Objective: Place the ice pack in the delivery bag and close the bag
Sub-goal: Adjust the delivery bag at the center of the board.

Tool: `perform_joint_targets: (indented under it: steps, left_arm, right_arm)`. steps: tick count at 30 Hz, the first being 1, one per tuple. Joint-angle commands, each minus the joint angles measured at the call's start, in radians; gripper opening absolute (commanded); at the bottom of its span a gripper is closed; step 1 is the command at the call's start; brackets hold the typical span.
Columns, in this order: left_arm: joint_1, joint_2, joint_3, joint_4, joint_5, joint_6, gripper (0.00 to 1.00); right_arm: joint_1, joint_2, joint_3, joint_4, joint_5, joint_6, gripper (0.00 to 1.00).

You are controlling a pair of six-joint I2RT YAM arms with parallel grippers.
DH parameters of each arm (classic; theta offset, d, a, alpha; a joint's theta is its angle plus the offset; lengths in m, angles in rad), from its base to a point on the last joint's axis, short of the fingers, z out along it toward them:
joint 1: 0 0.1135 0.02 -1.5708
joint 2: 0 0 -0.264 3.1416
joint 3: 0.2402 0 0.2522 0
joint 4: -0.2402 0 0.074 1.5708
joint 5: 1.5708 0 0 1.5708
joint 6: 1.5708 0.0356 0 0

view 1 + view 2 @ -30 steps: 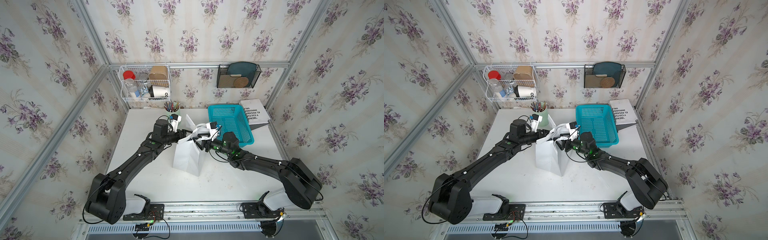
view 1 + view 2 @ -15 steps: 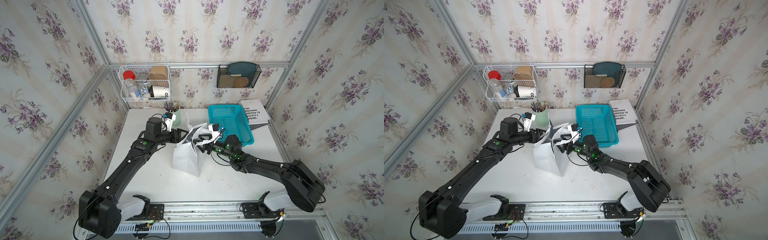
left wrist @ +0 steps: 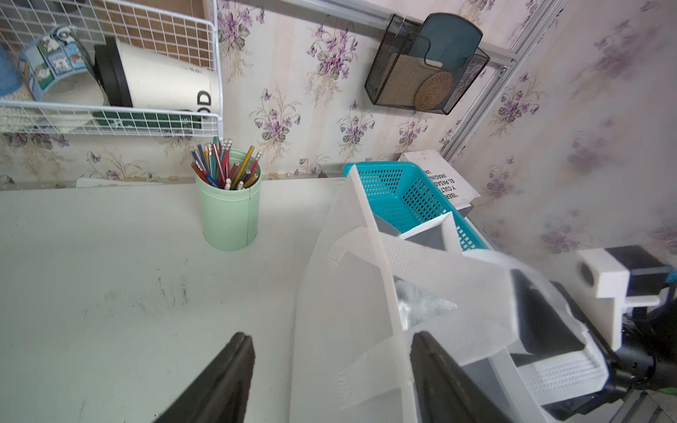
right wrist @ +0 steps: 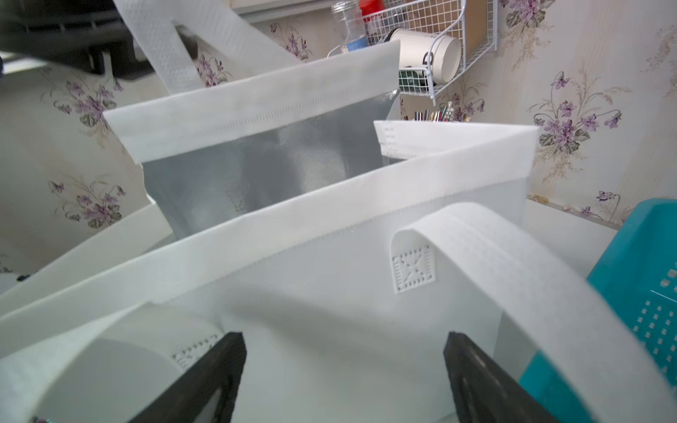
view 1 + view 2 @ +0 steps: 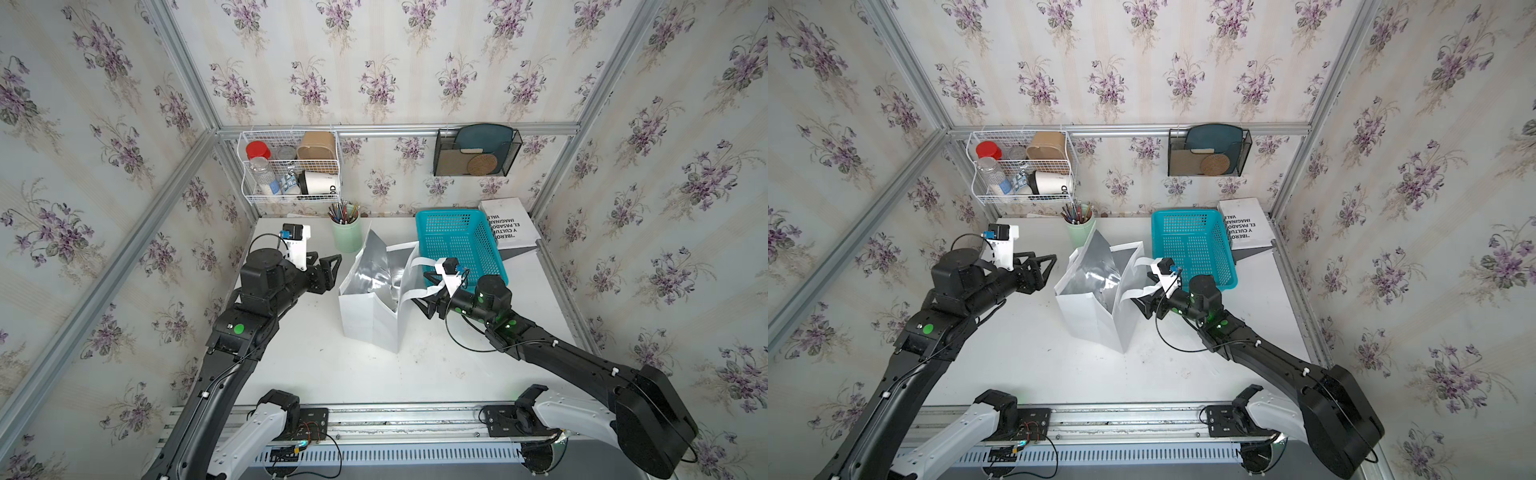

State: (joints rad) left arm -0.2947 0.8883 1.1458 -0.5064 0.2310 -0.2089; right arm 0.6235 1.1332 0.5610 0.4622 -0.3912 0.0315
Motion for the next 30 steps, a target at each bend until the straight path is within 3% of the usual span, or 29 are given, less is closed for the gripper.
perform_joint_targets:
  steps: [1,5,10,14,18,21,24,30]
  left_arm:
    - [0.002,0.047,0.091,-0.114,0.092,0.021,0.71]
    - [-0.007,0.112,0.174,-0.156,0.306,0.048,0.71]
    - [-0.053,0.162,0.224,-0.271,0.23,0.2,0.72]
    - [-0.071,0.241,0.314,-0.293,0.178,0.233,0.72]
    - [-0.077,0.36,0.46,-0.395,0.106,0.18,0.71]
    - [-0.075,0.36,0.494,-0.369,0.107,0.137,0.71]
    - [-0.075,0.198,0.328,-0.168,0.144,0.148,0.72]
    - [-0.057,-0.266,-0.221,0.166,0.075,0.303,0.76]
  right_arm:
    - [-0.026,-0.044,-0.016,-0.114,0.045,-0.105,0.92]
    - [-0.173,-0.1,-0.054,-0.051,0.007,-0.074,0.96]
    - [-0.295,0.006,0.007,0.063,-0.193,-0.271,1.0]
    - [-0.315,0.191,0.21,-0.041,-0.41,-0.43,1.0]
    - [-0.31,0.328,0.349,-0.042,-0.515,-0.422,0.98]
    - [-0.301,0.424,0.439,-0.059,-0.567,-0.417,0.97]
    - [-0.293,0.501,0.538,-0.12,-0.604,-0.429,0.92]
    - [-0.276,0.57,0.606,-0.126,-0.688,-0.424,0.83]
